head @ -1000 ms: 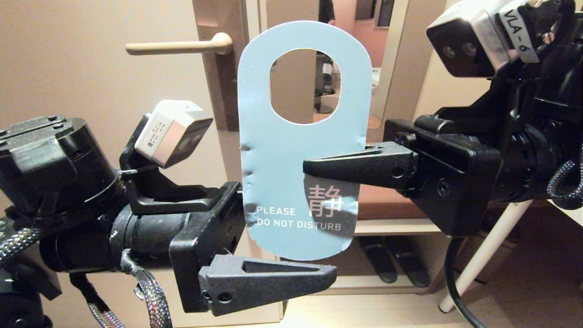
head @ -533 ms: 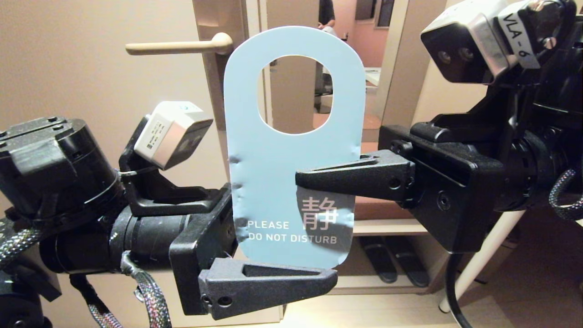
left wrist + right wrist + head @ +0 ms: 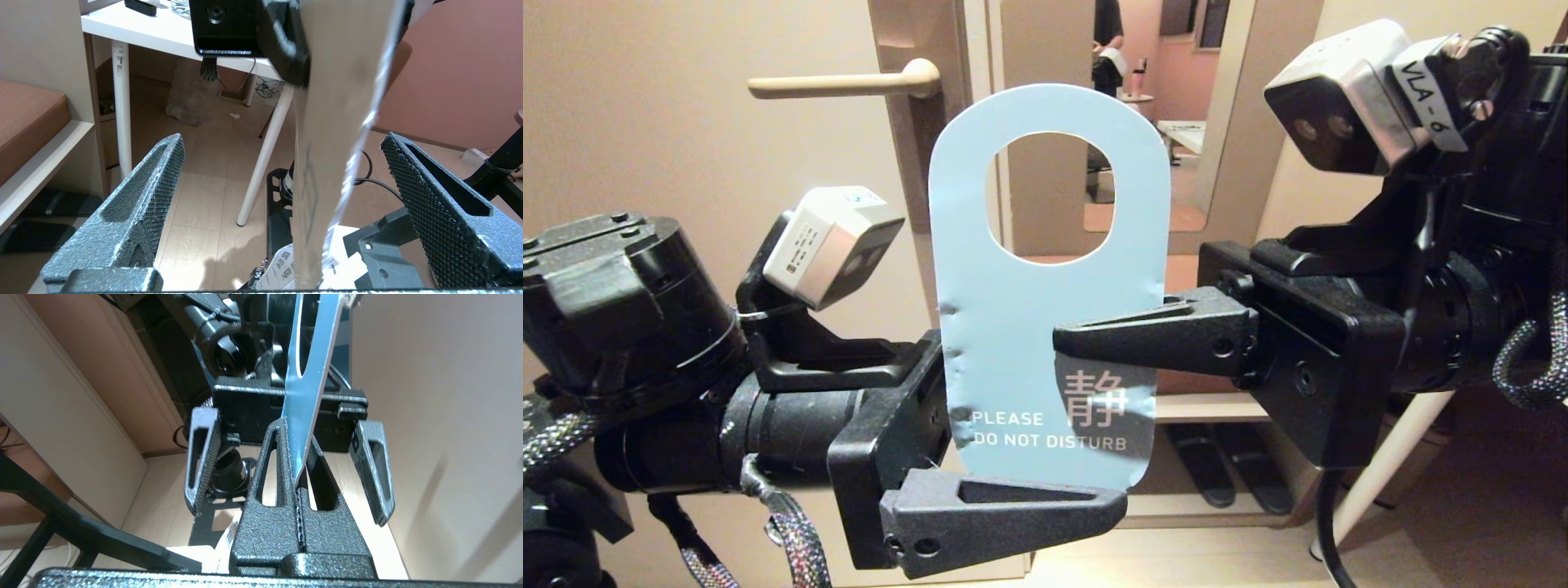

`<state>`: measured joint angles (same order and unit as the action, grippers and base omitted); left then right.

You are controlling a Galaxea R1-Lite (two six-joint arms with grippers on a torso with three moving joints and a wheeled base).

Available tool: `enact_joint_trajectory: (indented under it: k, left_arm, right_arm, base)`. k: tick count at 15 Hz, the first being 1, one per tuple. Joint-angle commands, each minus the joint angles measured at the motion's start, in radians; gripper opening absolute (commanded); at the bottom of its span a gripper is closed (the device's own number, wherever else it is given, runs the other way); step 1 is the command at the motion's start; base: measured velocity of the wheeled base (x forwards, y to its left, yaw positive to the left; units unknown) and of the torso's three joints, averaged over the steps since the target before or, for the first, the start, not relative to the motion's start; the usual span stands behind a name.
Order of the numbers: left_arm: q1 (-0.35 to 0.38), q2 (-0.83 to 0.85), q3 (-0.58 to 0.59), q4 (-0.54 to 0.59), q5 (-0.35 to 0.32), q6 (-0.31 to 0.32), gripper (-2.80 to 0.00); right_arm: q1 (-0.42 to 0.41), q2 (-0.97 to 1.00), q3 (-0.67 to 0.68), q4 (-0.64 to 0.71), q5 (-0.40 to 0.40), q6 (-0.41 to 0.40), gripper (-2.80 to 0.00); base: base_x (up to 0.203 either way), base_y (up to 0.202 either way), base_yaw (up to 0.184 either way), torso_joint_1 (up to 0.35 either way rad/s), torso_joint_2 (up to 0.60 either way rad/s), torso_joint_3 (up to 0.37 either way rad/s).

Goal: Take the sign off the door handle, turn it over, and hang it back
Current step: Hand it to the other hand

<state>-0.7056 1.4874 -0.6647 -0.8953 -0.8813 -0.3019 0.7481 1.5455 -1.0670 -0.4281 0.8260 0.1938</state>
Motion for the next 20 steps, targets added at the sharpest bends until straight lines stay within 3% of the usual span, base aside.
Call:
enact_joint_trajectory:
  k: [1, 11, 12, 20]
  left_arm:
    - [0.000, -0.003, 0.000, -0.005, -0.005, -0.002, 0.00]
    - [-0.003, -0.014, 0.039, -0.022, -0.004, 0.033, 0.00]
    - [-0.002, -0.012, 0.039, -0.033, -0.004, 0.033, -2.80]
    - [-0.003, -0.012, 0.037, -0.033, -0.002, 0.029, -2.80]
  right_arm:
    - [0.000, 0.001, 0.006, -0.003, 0.005, 0.001, -2.80]
    - [-0.001, 0.011, -0.017, -0.008, -0.001, -0.001, -2.80]
    - [-0.001, 0.013, -0.026, -0.008, -0.001, 0.000, -2.80]
    - [-0.001, 0.011, -0.030, -0.006, 0.001, -0.001, -2.80]
  base:
    - [0.000, 0.000, 0.000, 0.000, 0.00, 0.000]
    - [0.000, 0.000, 0.000, 0.000, 0.00, 0.000]
    - [0.000, 0.000, 0.000, 0.000, 0.00, 0.000]
    - [0.000, 0.000, 0.000, 0.000, 0.00, 0.000]
